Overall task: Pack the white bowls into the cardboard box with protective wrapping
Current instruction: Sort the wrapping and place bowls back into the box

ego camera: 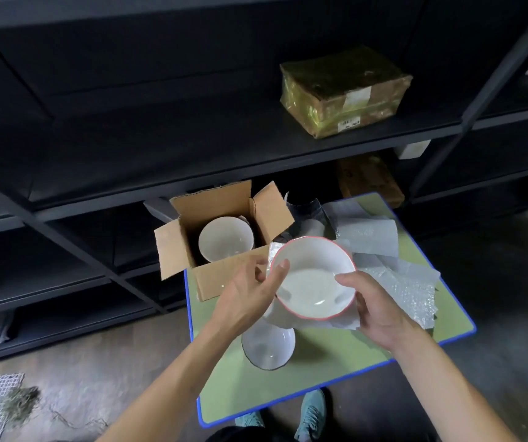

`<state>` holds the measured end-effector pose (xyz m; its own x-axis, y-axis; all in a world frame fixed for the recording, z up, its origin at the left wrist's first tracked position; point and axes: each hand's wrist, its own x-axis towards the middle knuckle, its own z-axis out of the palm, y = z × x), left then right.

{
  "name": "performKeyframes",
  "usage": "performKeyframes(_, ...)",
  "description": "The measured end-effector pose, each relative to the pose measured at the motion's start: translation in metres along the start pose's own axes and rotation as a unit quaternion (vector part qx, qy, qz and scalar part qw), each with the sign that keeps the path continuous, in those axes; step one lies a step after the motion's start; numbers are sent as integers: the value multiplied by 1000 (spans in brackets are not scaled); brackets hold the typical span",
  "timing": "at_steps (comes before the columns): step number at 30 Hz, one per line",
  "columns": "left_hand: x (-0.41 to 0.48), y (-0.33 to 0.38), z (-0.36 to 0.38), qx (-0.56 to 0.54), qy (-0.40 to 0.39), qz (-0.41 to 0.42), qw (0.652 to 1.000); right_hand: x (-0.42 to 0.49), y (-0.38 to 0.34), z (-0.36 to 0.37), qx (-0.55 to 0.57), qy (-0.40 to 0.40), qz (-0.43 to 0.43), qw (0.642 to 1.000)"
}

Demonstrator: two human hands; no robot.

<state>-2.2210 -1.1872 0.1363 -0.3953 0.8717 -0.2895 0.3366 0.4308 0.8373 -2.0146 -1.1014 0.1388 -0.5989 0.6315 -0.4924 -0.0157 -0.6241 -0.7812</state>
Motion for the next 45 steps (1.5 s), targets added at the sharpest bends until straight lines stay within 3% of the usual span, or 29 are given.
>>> performKeyframes(4,-3,-7,-16,-97,-53,-17,994,10,-1,20,-21,-8,-6,1000)
performKeyframes(12,-16,-20,-57,-216,-57,-48,973,33,9,64,-41,-13,10,999)
performKeyframes(19,-16,-41,-75,-188,-2,-21,982,51,12,89,-111,-15,32,993)
performKeyframes(24,-1,-51,-84,-163,34,-20,986,67,-5,103,-266,23,-21,963)
performKeyframes(33,56,-40,-104,-55,101,-42,993,121,-42,121,-337,1,-28,941)
performKeyframes(38,91,-35,-108,59,138,-54,987,164,-48,120,-440,28,-54,896)
performKeyframes(45,115,-33,-100,152,157,-121,968,205,-38,127,-637,72,-58,765)
